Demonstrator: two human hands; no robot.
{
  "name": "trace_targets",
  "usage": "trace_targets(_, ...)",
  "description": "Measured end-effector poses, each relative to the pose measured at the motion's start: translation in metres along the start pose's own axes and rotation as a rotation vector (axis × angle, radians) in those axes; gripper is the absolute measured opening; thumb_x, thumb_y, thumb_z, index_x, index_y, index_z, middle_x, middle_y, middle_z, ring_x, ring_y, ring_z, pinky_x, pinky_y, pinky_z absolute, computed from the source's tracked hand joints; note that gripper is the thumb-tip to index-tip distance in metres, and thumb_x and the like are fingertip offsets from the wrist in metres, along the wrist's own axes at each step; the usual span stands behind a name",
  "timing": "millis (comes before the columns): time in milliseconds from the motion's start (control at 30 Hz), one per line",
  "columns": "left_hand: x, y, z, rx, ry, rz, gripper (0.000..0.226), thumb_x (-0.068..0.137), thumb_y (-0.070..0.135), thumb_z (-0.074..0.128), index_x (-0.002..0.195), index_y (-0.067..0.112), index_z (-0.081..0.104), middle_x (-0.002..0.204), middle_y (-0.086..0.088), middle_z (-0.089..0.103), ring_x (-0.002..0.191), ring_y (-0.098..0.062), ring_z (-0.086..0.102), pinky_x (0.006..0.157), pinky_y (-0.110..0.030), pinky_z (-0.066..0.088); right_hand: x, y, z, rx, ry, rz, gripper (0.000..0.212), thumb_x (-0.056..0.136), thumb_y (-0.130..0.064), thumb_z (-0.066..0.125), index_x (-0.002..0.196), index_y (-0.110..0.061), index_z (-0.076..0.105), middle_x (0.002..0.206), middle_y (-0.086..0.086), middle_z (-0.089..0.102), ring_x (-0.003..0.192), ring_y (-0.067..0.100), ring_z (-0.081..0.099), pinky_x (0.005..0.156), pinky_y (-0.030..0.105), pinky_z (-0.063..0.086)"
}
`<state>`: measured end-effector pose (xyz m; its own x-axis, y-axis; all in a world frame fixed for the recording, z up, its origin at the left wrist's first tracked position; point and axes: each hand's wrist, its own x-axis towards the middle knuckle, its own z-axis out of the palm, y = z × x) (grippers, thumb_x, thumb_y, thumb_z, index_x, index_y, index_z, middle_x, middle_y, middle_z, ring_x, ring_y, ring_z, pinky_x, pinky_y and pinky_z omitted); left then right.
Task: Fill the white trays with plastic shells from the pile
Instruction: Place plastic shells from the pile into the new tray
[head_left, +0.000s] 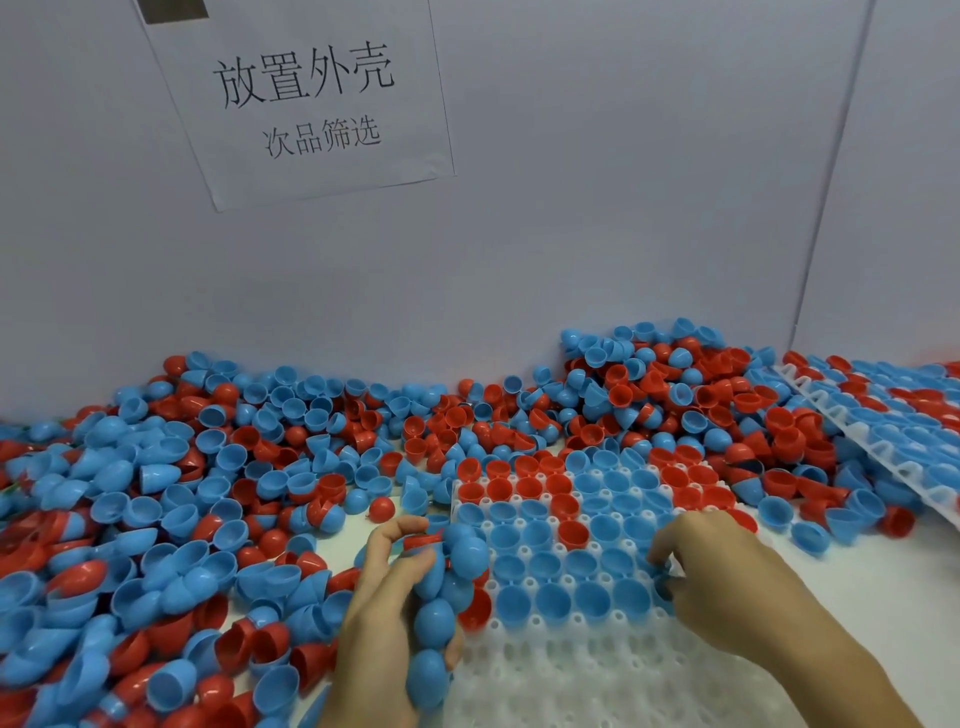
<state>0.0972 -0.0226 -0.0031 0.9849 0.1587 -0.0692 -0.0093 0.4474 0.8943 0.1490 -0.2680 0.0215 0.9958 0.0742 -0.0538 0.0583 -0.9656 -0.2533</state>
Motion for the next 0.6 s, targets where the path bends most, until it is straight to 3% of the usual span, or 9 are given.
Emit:
trace_targets(167, 0.000, -0.003, 0.000, 0.085, 0.000, 0.058, 0.037, 0.075, 0.020, 0.068, 0.112, 0.019, 0.062, 0.093, -0.009, 0.075, 0.055, -0.012, 0.058, 0.055, -0.032, 0.042, -0.001, 0.003, -0.003, 0.010, -0.013, -0.031, 0.023, 0.090, -0.018, 0.068, 0.109, -0.030, 0.071, 0.099, -0.014, 0.064, 0.079, 0.004, 0.060, 0.067, 0.017, 0.054)
trace_targets(300, -0.003, -0.001, 0.002, 0.097, -0.048, 0.088, 0.046, 0.073, 0.012, 0.072, 0.116, 0.009, 0.055, 0.091, -0.011, 0.074, 0.052, -0.012, 0.060, 0.039, -0.024, 0.044, -0.001, 0.010, -0.005, 0.062, -0.010, -0.069, 0.029, 0.090, -0.013, 0.055, 0.107, -0.027, 0.074, 0.101, -0.017, 0.065, 0.086, 0.001, 0.060, 0.076, 0.020, 0.056)
trace_targets(367, -0.004, 0.000, 0.001, 0.115, -0.074, 0.108, 0.054, 0.074, 0.015, 0.086, 0.116, 0.006, 0.054, 0.090, -0.011, 0.074, 0.052, -0.012, 0.060, 0.040, -0.021, 0.045, -0.001, 0.012, -0.006, 0.081, 0.014, -0.068, 0.032, 0.091, -0.013, 0.050, 0.104, -0.032, 0.072, 0.107, -0.018, 0.064, 0.088, -0.001, 0.058, 0.077, 0.020, 0.054)
trace_targets(467, -0.003, 0.001, -0.001, 0.168, -0.125, 0.145, 0.077, 0.048, 0.034, 0.097, 0.111, 0.010, 0.061, 0.094, -0.014, 0.074, 0.056, -0.012, 0.063, 0.045, -0.020, 0.048, 0.001, 0.005, -0.003, 0.154, 0.223, -0.125, 0.027, 0.095, -0.015, 0.052, 0.093, -0.040, 0.060, 0.101, -0.020, 0.060, 0.086, -0.003, 0.054, 0.072, 0.017, 0.047)
trace_targets(533, -0.002, 0.001, -0.003, 0.215, -0.156, 0.185, 0.064, 0.049, 0.036, 0.093, 0.107, 0.020, 0.070, 0.101, -0.015, 0.074, 0.062, -0.011, 0.066, 0.050, -0.021, 0.051, 0.000, -0.011, 0.002, 0.374, 0.356, -0.245, 0.028, 0.094, -0.011, 0.057, 0.091, -0.039, 0.060, 0.090, -0.021, 0.061, 0.082, -0.002, 0.057, 0.065, 0.013, 0.045)
trace_targets(600, -0.003, 0.002, -0.003, 0.240, -0.195, 0.207, 0.049, 0.059, 0.037, 0.084, 0.106, 0.027, 0.074, 0.107, -0.013, 0.074, 0.067, -0.010, 0.065, 0.053, -0.020, 0.051, -0.006, -0.030, 0.007, 0.596, 0.371, -0.359, 0.026, 0.094, -0.008, 0.061, 0.095, -0.034, 0.067, 0.083, -0.019, 0.065, 0.083, -0.001, 0.061, 0.064, 0.013, 0.049)
